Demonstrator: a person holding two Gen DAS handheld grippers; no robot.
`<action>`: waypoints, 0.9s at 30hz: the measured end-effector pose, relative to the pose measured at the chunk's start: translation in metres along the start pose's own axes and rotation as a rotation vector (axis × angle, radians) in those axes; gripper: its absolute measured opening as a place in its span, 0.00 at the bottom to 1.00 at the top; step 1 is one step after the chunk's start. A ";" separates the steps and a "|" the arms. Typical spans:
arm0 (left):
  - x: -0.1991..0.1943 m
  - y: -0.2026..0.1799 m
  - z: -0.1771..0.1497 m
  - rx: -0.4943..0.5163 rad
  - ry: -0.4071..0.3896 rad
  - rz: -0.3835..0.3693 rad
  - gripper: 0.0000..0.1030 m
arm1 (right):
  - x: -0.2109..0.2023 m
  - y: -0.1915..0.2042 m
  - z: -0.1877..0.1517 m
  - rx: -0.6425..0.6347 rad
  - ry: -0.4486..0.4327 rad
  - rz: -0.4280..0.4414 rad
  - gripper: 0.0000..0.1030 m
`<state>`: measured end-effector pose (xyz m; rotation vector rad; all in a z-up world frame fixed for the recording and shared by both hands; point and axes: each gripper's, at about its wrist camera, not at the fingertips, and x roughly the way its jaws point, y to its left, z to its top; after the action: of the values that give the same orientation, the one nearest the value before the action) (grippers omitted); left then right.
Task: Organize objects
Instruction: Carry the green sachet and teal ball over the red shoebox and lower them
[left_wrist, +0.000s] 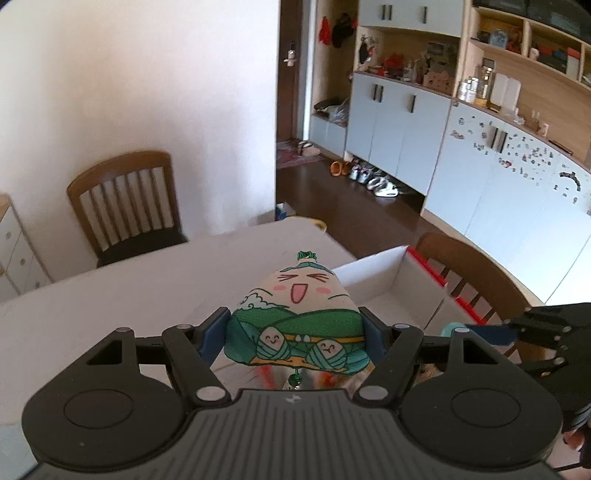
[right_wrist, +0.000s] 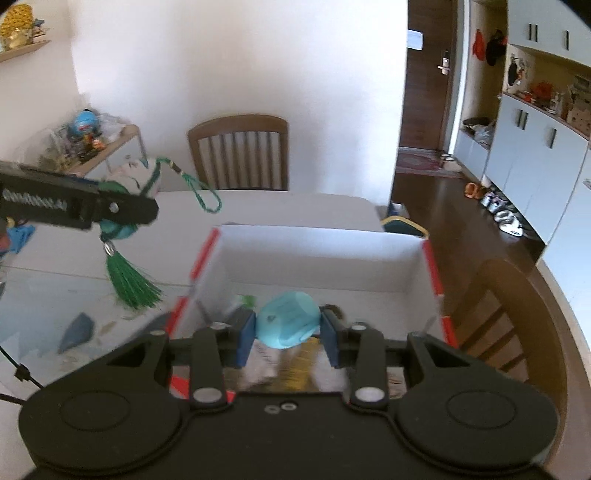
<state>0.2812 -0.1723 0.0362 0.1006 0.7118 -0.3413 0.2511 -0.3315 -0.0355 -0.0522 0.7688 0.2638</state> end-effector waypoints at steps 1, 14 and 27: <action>0.003 -0.004 0.004 0.006 -0.004 0.000 0.71 | 0.002 -0.005 -0.001 0.001 0.003 -0.009 0.36; 0.086 -0.043 -0.017 0.065 0.100 0.022 0.71 | 0.053 -0.049 -0.013 -0.001 0.073 -0.028 0.36; 0.143 -0.045 -0.043 0.078 0.227 0.036 0.71 | 0.090 -0.034 -0.027 -0.136 0.145 0.044 0.35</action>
<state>0.3396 -0.2451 -0.0887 0.2283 0.9201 -0.3259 0.3034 -0.3489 -0.1192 -0.1846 0.8961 0.3564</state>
